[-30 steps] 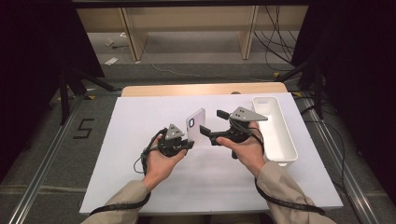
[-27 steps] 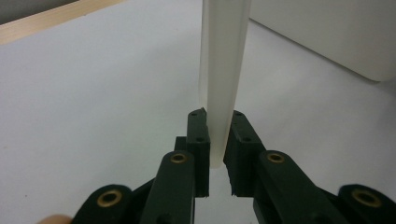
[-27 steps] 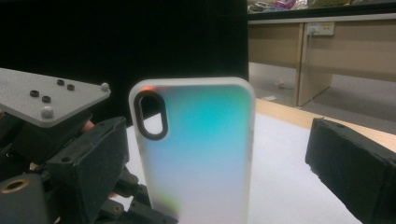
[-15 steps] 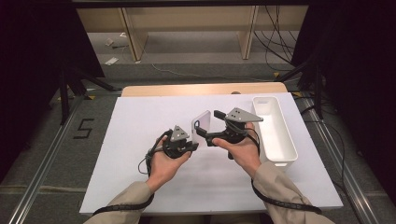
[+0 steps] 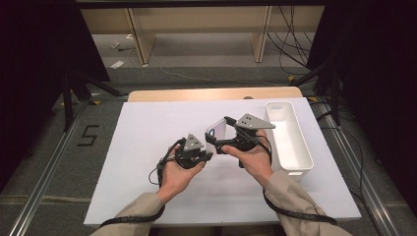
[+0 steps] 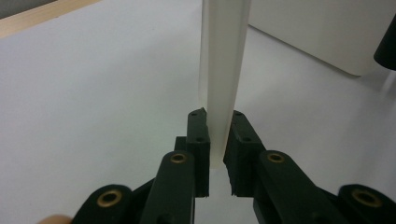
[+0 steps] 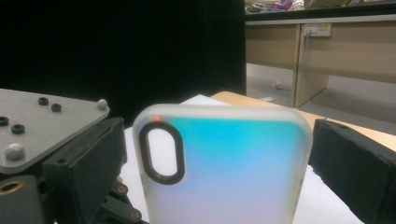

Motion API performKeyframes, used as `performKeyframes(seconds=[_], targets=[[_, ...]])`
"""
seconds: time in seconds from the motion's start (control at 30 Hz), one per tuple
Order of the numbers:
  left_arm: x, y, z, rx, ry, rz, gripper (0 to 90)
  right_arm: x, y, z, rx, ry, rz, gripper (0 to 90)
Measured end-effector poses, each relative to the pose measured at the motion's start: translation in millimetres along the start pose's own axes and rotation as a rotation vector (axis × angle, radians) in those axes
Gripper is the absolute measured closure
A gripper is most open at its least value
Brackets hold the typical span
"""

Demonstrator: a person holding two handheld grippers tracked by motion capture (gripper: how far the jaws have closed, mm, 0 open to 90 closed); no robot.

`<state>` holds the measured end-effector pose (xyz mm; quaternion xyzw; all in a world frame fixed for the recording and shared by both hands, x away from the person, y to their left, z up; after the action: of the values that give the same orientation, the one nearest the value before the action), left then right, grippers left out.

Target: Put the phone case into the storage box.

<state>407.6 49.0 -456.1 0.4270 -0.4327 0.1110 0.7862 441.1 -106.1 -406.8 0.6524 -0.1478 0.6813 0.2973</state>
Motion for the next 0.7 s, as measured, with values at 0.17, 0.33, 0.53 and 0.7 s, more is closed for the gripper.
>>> performKeyframes(seconds=[0.17,0.33,0.53,0.7], targets=[[0.2,0.2,0.7,-0.002,-0.004,0.002,80.7,-0.5,0.4,0.4,-0.008,0.006,0.004,9.0],[0.7,0.9,1.3,-0.001,-0.008,0.002,80.7,-0.2,0.9,0.0,-0.018,0.016,0.008,12.7],[1.0,0.8,0.6,0.000,-0.007,0.006,80.6,-0.5,1.2,-0.3,-0.020,0.015,0.013,16.0],[1.4,1.0,0.4,0.000,-0.009,0.007,80.6,-0.3,1.5,-0.3,-0.024,0.019,0.017,17.6]])
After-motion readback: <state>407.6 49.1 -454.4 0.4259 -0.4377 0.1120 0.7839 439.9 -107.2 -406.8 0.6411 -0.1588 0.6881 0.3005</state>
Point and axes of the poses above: each handheld gripper's, and its own axes: y roughly backward along the jaws, x roughly out of its top, z roughly to its right, the point moved 3 cm from there along -y, roughly forward along the jaws, and after that the axes turned 14 degrees about y, right-handed, at the moved point
